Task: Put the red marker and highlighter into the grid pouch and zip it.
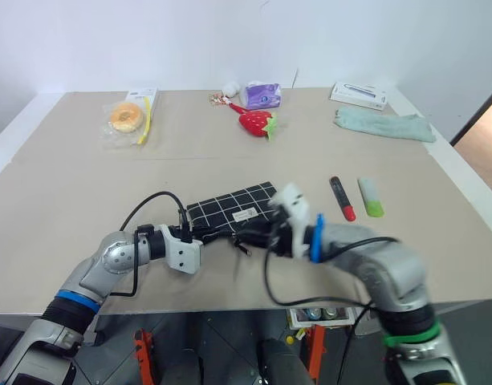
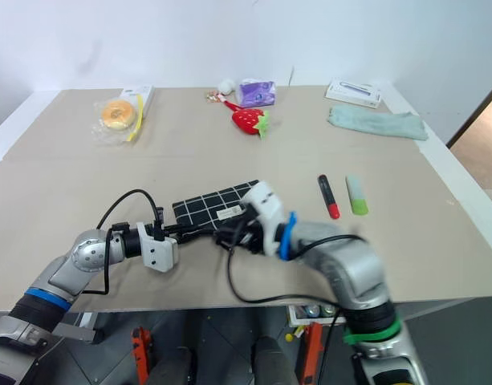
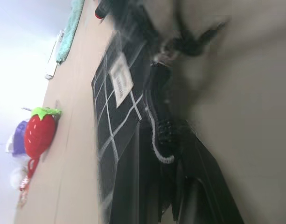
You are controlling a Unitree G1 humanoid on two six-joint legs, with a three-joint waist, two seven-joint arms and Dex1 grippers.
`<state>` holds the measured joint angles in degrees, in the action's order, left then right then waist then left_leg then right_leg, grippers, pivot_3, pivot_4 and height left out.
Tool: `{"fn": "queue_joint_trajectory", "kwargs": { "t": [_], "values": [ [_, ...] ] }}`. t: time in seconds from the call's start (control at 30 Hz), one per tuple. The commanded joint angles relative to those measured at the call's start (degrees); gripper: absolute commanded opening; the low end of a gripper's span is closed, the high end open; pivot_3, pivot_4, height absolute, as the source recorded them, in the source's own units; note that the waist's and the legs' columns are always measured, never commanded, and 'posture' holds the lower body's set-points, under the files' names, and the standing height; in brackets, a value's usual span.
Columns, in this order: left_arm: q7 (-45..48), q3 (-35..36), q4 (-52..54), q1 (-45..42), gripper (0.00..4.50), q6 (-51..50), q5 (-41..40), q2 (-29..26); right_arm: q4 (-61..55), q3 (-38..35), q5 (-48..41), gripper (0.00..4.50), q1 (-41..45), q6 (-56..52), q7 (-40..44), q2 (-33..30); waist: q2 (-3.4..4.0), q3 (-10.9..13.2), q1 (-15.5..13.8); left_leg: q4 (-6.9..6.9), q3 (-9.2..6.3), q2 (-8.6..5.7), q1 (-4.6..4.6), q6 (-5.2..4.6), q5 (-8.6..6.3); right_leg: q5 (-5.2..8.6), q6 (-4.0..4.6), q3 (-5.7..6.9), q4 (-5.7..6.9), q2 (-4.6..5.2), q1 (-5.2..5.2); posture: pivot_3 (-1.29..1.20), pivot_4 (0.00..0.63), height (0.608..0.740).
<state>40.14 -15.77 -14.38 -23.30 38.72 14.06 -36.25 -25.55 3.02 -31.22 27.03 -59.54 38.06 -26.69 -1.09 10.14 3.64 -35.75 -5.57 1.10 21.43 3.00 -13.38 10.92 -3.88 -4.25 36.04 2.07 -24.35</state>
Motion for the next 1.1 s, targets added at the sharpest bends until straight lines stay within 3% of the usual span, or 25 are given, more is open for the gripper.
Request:
{"fn": "queue_joint_trajectory", "kwargs": {
  "t": [0.03,0.1,0.23,0.43,0.7,0.93,1.0,1.1],
  "values": [
    [1.5,-0.1,1.3,-0.5,0.00,-1.1,-3.3,0.8,-2.8,-6.4,-6.5,3.69,1.1,-0.1,3.9,-2.7,0.00,0.0,0.0,0.02,0.00,0.01,-0.02,0.00,0.00,0.00,0.00,0.00,0.00,-0.02,0.00,0.00,0.150,0.740],
    [2.2,0.5,1.5,-1.0,0.00,-2.4,-5.1,1.4,-0.9,-10.0,-8.4,4.45,2.1,0.3,4.4,-4.4,-0.02,0.0,-0.1,0.04,0.00,0.08,-0.04,-0.02,-0.01,0.01,0.02,0.00,0.02,-0.10,-0.01,0.00,0.150,0.740],
    [5.6,2.8,7.0,-2.3,0.00,-11.3,-14.2,3.2,12.6,-14.6,0.5,4.45,5.3,5.4,-3.6,-8.9,-0.13,0.1,-0.1,-0.01,0.00,0.10,-0.01,-0.03,-0.01,-0.01,0.05,-0.01,0.04,-0.15,-0.03,0.00,0.150,0.740],
    [9.1,5.4,13.7,-3.1,0.00,-24.0,-23.1,3.8,24.1,-14.2,9.0,4.45,7.0,9.5,-11.0,-11.4,-0.19,0.2,-0.7,-0.04,0.03,0.08,0.07,-0.08,-0.04,0.03,0.09,-0.06,0.03,-0.16,-0.06,0.00,0.150,0.740],
    [11.5,8.9,18.0,-4.6,0.00,-37.4,-31.7,4.1,26.0,-12.0,12.0,4.45,5.7,8.6,-11.5,-11.4,-0.16,0.2,-0.4,-0.05,0.07,0.11,0.09,-0.51,-0.29,0.19,0.09,-0.13,0.03,-0.23,-0.10,0.00,0.150,0.740],
    [11.8,11.0,17.7,-5.8,0.00,-41.3,-34.4,5.3,28.3,-9.7,14.4,4.45,3.7,5.4,-12.1,-12.0,-0.16,0.2,-0.4,-0.10,0.08,0.10,0.09,-0.51,-0.29,0.19,0.11,-0.14,0.03,-0.23,-0.09,0.00,0.150,0.740],
    [12.1,11.2,17.6,-6.1,0.00,-41.8,-34.5,5.5,29.3,-9.2,15.0,3.92,3.0,5.6,-11.8,-12.0,-0.16,0.2,-0.6,-0.13,0.08,0.10,0.09,-0.51,-0.29,0.18,0.11,-0.14,0.02,-0.23,-0.07,0.00,0.150,0.740],
    [12.9,11.4,17.5,-6.4,0.00,-42.4,-34.8,5.9,29.8,-9.1,15.3,2.70,2.9,5.3,-11.5,-11.6,-0.17,0.2,-0.6,-0.13,0.12,0.09,0.06,-0.51,-0.29,0.18,0.11,-0.18,0.02,-0.23,-0.06,0.00,0.150,0.740]
  ]
}}
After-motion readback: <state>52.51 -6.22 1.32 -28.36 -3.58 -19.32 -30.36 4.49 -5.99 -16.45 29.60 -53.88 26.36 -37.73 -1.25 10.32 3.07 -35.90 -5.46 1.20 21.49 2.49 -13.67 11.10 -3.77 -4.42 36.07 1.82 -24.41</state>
